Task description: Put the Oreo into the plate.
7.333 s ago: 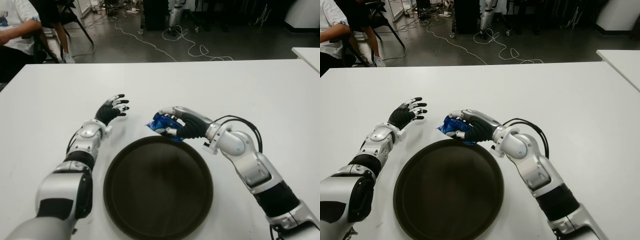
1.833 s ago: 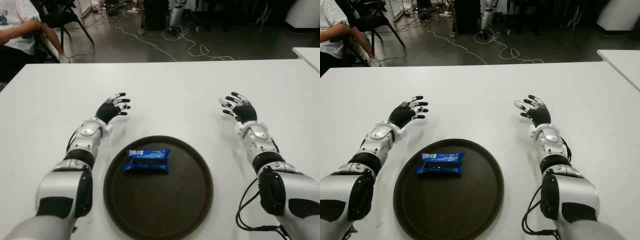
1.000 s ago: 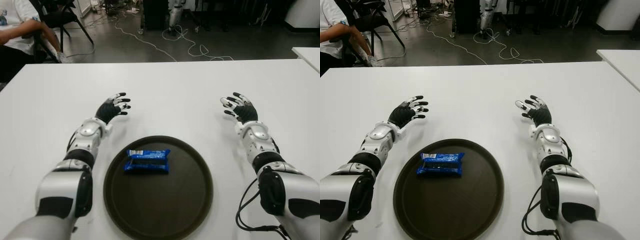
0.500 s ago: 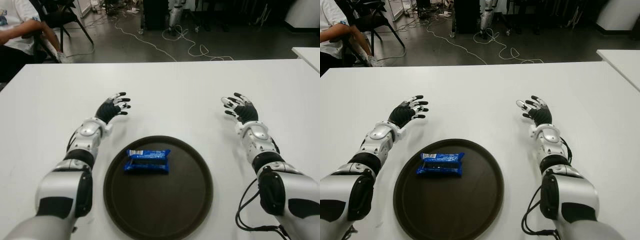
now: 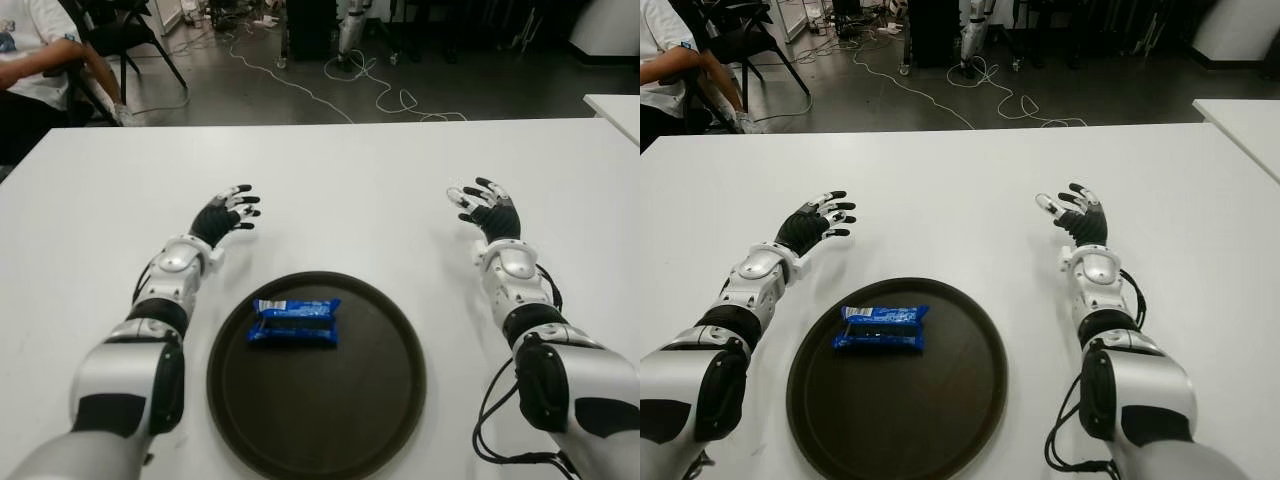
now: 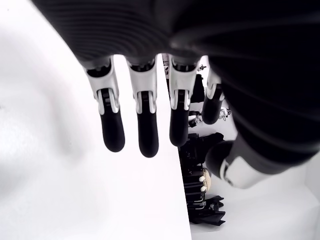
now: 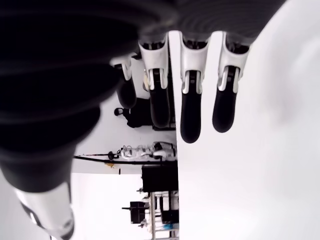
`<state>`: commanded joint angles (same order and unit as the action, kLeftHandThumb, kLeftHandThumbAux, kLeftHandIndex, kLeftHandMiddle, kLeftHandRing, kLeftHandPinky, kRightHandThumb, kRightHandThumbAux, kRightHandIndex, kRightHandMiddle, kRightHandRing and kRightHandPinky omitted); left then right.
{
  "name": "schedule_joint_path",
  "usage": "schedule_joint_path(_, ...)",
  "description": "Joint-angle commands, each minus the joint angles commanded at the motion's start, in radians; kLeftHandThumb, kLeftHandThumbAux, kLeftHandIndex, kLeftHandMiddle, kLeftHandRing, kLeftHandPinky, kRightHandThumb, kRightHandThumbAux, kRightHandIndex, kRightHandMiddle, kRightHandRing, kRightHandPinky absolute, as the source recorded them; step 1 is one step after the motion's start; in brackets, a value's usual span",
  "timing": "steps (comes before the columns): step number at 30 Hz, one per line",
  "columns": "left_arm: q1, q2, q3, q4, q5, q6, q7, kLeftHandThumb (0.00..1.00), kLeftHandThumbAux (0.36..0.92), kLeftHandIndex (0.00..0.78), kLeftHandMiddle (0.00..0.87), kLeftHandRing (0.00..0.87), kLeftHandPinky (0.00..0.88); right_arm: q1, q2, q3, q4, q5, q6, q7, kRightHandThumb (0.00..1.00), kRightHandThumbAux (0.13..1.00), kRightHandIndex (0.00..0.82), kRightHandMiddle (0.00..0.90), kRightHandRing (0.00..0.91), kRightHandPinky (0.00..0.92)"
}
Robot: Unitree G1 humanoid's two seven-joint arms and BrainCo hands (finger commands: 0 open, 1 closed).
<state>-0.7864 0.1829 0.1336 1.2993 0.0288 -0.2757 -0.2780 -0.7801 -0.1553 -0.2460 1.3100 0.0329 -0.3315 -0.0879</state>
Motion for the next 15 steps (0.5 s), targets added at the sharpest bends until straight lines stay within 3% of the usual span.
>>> schedule_joint_path(15,0.011,0.004,0.003,-0.003,-0.001,-0.007,0.001,0.0,0.623,0.149,0.224,0.247,0.268,0.008,0.007,-0.003,-0.002,0.01,-0.026,-0.018,0.0,0.724,0.22,0.293,0.321,0.346)
